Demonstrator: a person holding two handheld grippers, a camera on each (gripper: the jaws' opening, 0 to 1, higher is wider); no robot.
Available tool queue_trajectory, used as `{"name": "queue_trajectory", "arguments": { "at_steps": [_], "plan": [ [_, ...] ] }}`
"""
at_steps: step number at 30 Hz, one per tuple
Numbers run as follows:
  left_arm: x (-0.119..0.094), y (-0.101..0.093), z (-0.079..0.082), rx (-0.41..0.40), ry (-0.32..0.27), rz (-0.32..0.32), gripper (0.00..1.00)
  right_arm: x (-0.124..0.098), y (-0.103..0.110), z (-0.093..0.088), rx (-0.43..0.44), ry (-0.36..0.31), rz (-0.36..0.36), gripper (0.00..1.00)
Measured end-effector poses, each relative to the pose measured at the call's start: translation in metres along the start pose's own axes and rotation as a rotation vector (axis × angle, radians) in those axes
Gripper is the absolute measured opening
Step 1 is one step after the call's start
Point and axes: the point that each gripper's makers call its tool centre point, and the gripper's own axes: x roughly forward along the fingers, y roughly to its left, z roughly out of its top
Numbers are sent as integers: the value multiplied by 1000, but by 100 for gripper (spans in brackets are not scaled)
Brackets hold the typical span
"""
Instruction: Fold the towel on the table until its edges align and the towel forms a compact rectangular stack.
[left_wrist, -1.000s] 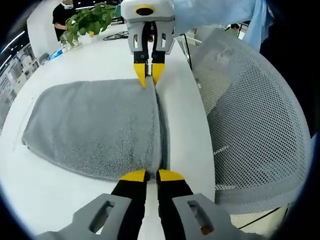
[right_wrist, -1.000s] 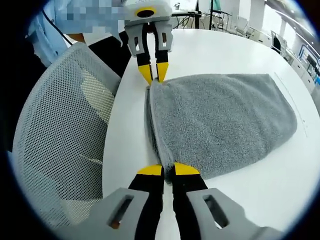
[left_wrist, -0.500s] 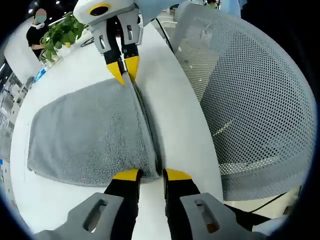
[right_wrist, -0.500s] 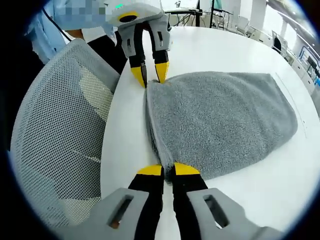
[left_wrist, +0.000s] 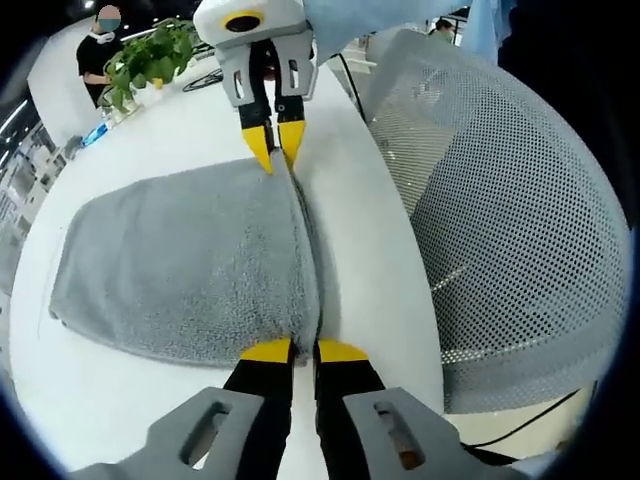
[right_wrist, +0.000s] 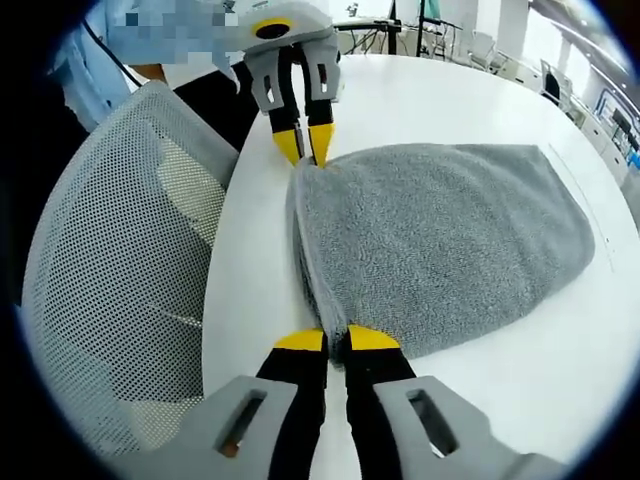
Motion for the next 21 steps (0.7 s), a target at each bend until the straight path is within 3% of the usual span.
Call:
{"name": "queue_trajectory", "arguments": {
  "at_steps": [8, 21],
  "plan": [
    [-7, -13, 9, -52, -20, -40, 6, -6, 8, 2, 5, -2, 26, 3],
    [-24, -36, 25, -55, -45, -93, 6, -30, 32, 12, 12, -32, 59, 3]
  ]
}}
